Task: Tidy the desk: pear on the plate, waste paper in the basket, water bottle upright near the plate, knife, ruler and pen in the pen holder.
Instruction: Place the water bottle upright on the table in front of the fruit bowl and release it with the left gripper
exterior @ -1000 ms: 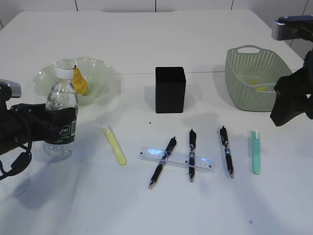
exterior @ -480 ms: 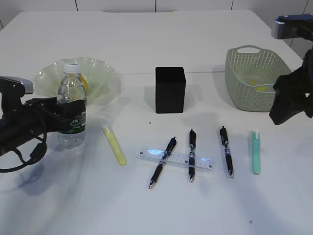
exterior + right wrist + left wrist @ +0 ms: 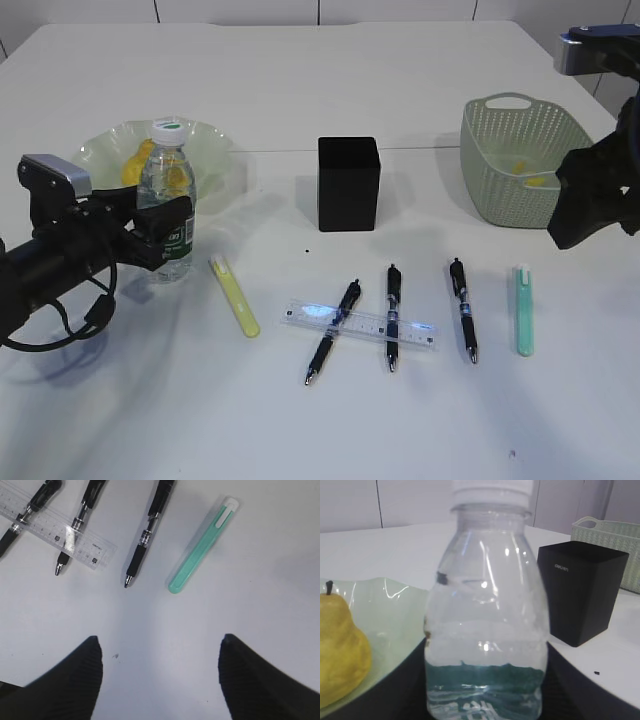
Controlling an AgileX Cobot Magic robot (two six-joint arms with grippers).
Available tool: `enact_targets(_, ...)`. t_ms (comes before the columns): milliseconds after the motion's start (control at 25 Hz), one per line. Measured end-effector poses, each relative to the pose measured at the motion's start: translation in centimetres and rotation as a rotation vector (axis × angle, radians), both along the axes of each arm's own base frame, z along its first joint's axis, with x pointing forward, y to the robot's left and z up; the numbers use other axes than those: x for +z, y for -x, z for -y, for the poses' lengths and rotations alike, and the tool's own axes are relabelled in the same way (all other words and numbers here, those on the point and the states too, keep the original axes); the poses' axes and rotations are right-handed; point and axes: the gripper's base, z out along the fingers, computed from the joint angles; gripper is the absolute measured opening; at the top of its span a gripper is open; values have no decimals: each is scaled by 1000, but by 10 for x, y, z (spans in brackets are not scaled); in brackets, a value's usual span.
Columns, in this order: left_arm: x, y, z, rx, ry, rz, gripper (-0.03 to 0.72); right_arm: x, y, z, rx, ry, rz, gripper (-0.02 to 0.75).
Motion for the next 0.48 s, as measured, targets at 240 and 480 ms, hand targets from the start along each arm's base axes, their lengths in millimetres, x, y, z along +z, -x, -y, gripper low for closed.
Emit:
enact_targets(240, -2, 0, 1, -8, -7, 12, 379, 0, 0, 0, 0, 0, 1, 536)
enact_targets(480, -2, 1, 0, -3, -8, 8, 381, 0, 0, 0, -2, -1, 2, 536)
